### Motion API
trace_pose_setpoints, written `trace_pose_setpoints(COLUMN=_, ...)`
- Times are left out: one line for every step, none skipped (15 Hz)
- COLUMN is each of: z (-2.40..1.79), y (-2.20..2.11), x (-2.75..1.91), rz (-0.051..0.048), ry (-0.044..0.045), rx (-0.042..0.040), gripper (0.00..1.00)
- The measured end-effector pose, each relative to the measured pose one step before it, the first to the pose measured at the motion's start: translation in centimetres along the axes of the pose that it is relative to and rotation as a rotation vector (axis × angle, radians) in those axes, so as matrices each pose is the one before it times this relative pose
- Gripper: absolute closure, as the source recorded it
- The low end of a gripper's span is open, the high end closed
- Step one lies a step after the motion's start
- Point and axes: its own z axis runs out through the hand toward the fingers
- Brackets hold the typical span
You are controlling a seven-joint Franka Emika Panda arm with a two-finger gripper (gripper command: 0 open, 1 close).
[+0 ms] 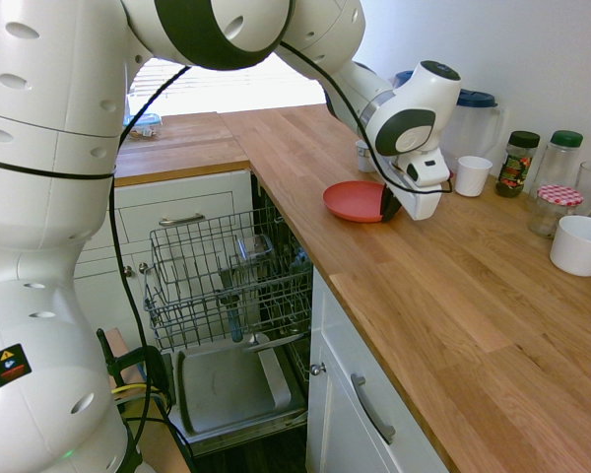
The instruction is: Put the plate in the dishwasher
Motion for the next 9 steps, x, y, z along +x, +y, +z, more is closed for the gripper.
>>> trace_pose_setpoints(z=-0.761, y=-0.068, x=0.182, rz=-0.01394, ry=0.01466, rx=0.00518, gripper=1.0)
trace_pose_setpoints(z=-1.317, y=-0.18, x=0.046, rz=-0.01686, ry=0.02196, rx=0.00741, gripper=1.0)
trace_pose_setpoints(z=-1.651, y=-0.284, x=-0.186, rz=-0.02309, ry=0.02421, rx=0.00802, gripper=1.0)
trace_pose_setpoints(z=-1.861, y=-0.39, x=-0.563, rz=-0.0303, ry=0.02274, rx=0.00205, gripper=1.0)
trace_pose_setpoints(z=-2.01, y=-0.51, x=-0.865, rz=-0.03108, ry=0.02354, rx=0.00013, gripper=1.0)
trace_pose_setpoints(z=-1.963, y=-0.623, x=-1.127, rz=-0.0366, ry=0.02675, rx=-0.00304, gripper=1.0)
trace_pose_setpoints(z=-1.977, y=-0.825, x=-1.454, rz=-0.03687, ry=0.03298, rx=-0.00566, gripper=1.0)
trace_pose_setpoints(z=-1.728, y=-1.066, x=-1.705, rz=-0.04752, ry=0.04195, rx=-0.01333, gripper=1.0)
trace_pose_setpoints(z=-1.682, y=-1.321, x=-2.205, rz=-0.05247, ry=0.04867, rx=-0.01803, gripper=1.0)
